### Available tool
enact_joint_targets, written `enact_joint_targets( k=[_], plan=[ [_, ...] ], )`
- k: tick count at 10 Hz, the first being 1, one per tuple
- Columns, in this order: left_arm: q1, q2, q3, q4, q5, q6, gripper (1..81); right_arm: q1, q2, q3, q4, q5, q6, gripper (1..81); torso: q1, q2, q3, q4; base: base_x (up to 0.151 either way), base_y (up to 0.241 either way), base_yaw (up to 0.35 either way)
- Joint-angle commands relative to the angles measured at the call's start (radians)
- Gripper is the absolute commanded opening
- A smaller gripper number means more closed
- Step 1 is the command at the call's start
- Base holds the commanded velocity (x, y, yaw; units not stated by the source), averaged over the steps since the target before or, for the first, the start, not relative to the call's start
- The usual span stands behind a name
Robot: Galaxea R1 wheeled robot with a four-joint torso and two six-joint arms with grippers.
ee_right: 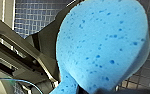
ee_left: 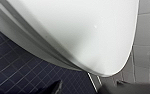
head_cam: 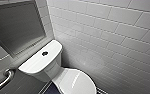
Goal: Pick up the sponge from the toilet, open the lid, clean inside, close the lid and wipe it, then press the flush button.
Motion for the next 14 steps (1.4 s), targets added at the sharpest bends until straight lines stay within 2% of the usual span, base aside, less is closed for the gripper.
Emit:
enact_joint_targets(
  k=[1,8,11,14],
  plan=[
    [-0.106,0.022,0.025,-0.006,0.043,-0.034,81.1,-0.021,-0.031,0.007,-0.024,-0.054,0.002,1.0,0.000,0.000,0.001,0.000,0.000,0.000,0.000],
    [-0.138,0.076,-0.074,-0.004,0.045,-0.169,81.1,-0.019,-0.025,0.006,-0.015,-0.052,0.002,1.0,0.000,0.000,-0.004,0.000,0.000,0.000,0.000],
    [-0.156,0.091,-0.074,-0.007,0.049,-0.171,81.1,-0.021,-0.027,0.007,-0.014,-0.051,0.004,1.0,0.000,0.000,-0.004,0.000,0.000,0.000,0.000],
    [-0.161,0.108,-0.113,-0.006,0.049,-0.209,81.1,-0.016,-0.027,0.018,-0.014,-0.051,0.004,1.0,0.000,0.000,-0.004,0.000,0.000,0.000,0.000]
  ],
)
